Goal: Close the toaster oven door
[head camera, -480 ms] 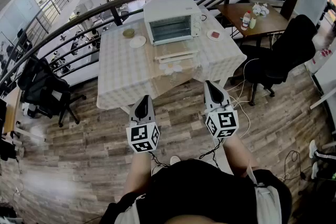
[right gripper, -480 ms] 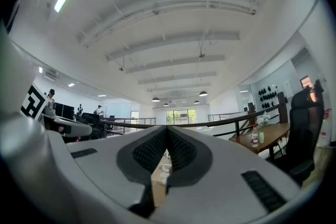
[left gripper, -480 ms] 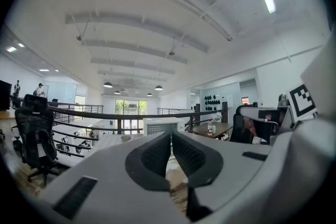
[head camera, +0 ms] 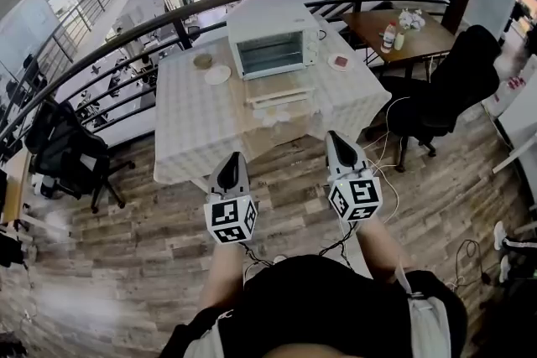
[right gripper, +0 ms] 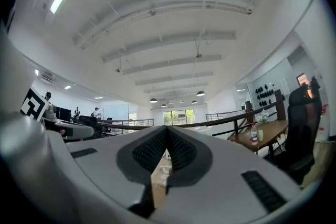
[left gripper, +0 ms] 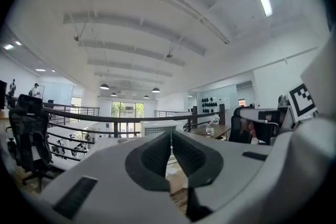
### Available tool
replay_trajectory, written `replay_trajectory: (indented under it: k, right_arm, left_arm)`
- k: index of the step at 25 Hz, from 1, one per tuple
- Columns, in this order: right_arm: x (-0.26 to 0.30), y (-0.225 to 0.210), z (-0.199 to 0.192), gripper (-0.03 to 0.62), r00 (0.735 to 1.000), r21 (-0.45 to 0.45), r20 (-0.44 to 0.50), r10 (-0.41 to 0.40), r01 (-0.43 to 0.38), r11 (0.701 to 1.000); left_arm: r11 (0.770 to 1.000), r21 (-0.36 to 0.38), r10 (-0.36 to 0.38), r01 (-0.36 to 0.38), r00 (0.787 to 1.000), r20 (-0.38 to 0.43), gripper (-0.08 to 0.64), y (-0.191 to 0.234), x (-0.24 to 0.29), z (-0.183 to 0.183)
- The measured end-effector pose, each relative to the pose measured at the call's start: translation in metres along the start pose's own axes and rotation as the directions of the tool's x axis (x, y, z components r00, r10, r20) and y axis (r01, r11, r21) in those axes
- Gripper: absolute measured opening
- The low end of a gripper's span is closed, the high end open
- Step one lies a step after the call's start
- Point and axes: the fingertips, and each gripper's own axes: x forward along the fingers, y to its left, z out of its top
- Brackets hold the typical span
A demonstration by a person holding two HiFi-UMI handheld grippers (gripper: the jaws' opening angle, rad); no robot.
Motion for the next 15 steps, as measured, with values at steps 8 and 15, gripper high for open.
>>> replay_trajectory:
  k: [8,15]
  right_arm:
    - [0.012,0.008,-0.003,-0.008,1.000,-0.005,-0.010,-0.025,0.025,1.000]
    - [0.030,0.027,-0.011,-0.008,0.999,-0.016,-0.003,-0.038,0.038,0.999]
  left_arm:
    - [1.000,-0.008,-0.026,0.026,1.000,0.001,0.020,0.015,0.010,-0.005]
    - [0.999,-0.015,-0.043,0.043,0.999,0.012,0.020,0.041,0.020,-0.011]
